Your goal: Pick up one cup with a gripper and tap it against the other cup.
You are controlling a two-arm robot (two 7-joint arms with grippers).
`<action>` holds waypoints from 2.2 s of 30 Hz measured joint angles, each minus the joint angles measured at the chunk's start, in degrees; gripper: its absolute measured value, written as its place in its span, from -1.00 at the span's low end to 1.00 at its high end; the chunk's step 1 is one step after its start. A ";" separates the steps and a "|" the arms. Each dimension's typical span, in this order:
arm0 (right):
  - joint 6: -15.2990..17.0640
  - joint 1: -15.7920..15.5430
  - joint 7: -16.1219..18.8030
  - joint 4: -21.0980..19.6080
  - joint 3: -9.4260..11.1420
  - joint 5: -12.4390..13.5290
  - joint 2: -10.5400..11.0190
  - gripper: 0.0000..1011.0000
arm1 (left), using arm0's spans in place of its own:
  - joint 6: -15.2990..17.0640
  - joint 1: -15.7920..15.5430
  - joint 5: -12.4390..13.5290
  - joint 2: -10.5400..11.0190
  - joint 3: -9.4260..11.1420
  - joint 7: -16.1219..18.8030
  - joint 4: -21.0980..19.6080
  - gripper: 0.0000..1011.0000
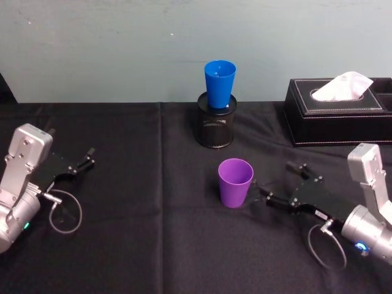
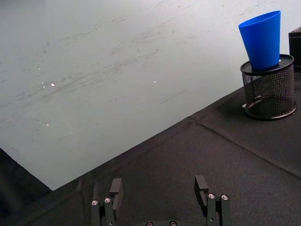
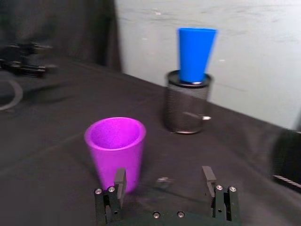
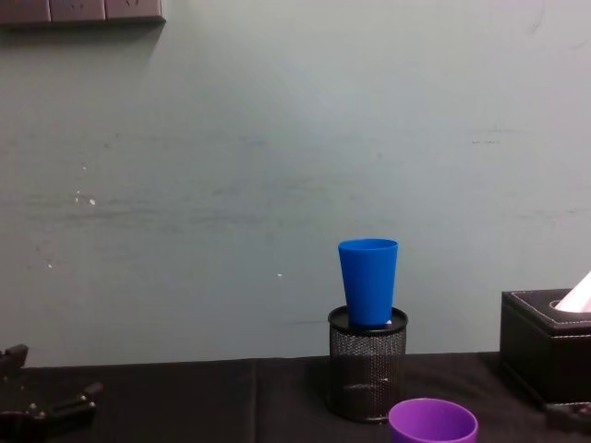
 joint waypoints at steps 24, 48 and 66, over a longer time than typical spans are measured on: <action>-0.68 6.59 7.91 9.16 -2.17 -2.84 -9.00 0.98 | 0.00 0.00 0.00 0.00 0.00 0.00 0.00 0.98; -1.49 9.56 10.35 16.19 0.53 -3.64 -16.00 0.85 | 0.00 0.00 0.00 0.00 0.00 0.00 0.00 0.98; 1.24 7.01 6.99 7.02 1.76 -6.01 -14.23 0.48 | 0.00 0.00 0.00 0.00 0.00 0.00 0.00 0.98</action>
